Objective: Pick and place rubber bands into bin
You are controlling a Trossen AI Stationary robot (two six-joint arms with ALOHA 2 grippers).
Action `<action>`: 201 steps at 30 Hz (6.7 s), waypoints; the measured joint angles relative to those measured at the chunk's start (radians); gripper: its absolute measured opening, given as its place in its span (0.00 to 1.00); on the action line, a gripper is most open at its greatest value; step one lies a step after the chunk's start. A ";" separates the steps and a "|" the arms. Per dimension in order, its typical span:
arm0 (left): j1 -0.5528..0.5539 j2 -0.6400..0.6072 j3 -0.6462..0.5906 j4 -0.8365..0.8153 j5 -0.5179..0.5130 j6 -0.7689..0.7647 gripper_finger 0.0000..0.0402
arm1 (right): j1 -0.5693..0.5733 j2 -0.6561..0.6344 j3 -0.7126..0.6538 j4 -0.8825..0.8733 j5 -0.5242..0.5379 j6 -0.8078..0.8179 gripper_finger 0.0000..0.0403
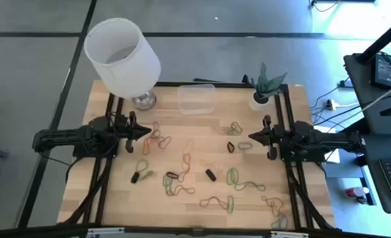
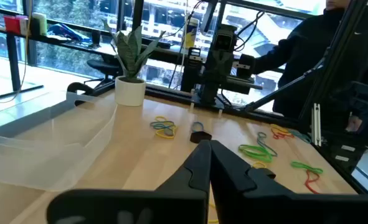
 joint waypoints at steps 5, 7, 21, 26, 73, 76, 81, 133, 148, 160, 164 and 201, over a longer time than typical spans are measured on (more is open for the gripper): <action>0.000 0.000 0.000 0.000 0.000 0.000 0.00 | 0.000 0.000 0.000 0.000 0.000 0.000 0.01; 0.000 0.000 0.000 0.000 0.000 0.000 0.00 | 0.000 0.000 0.000 0.000 0.000 0.000 0.01; 0.000 0.000 0.000 0.000 0.000 0.000 0.00 | 0.000 0.000 0.000 0.000 0.000 0.000 0.01; 0.000 0.000 0.000 0.000 0.000 0.000 0.00 | 0.000 0.000 0.000 0.000 0.000 0.000 0.01; 0.000 0.000 0.000 0.000 0.000 0.000 0.00 | -0.001 0.309 0.199 0.094 0.032 -0.087 0.00; 0.000 0.000 0.000 0.000 0.000 0.000 0.00 | -0.001 0.443 0.301 0.023 0.126 -0.045 0.00; 0.000 0.000 0.000 0.000 0.000 0.000 0.00 | -0.001 0.704 0.511 -0.173 0.285 0.076 0.00; 0.000 0.000 0.000 0.000 0.000 0.000 0.00 | -0.016 1.646 0.951 -0.775 0.077 0.924 0.35; 0.000 0.000 0.000 0.000 0.000 0.000 0.00 | -0.004 1.640 0.951 -0.832 0.108 0.901 0.34; 0.000 0.000 0.000 0.000 0.000 0.000 0.00 | -0.004 1.680 0.951 -0.799 0.067 0.893 0.24; 0.000 0.000 0.000 0.000 0.000 0.000 0.00 | -0.003 1.679 0.951 -0.801 0.061 0.893 0.24; 0.000 0.000 0.000 0.000 0.000 0.000 0.00 | 0.028 1.719 0.950 -0.772 0.043 0.807 0.29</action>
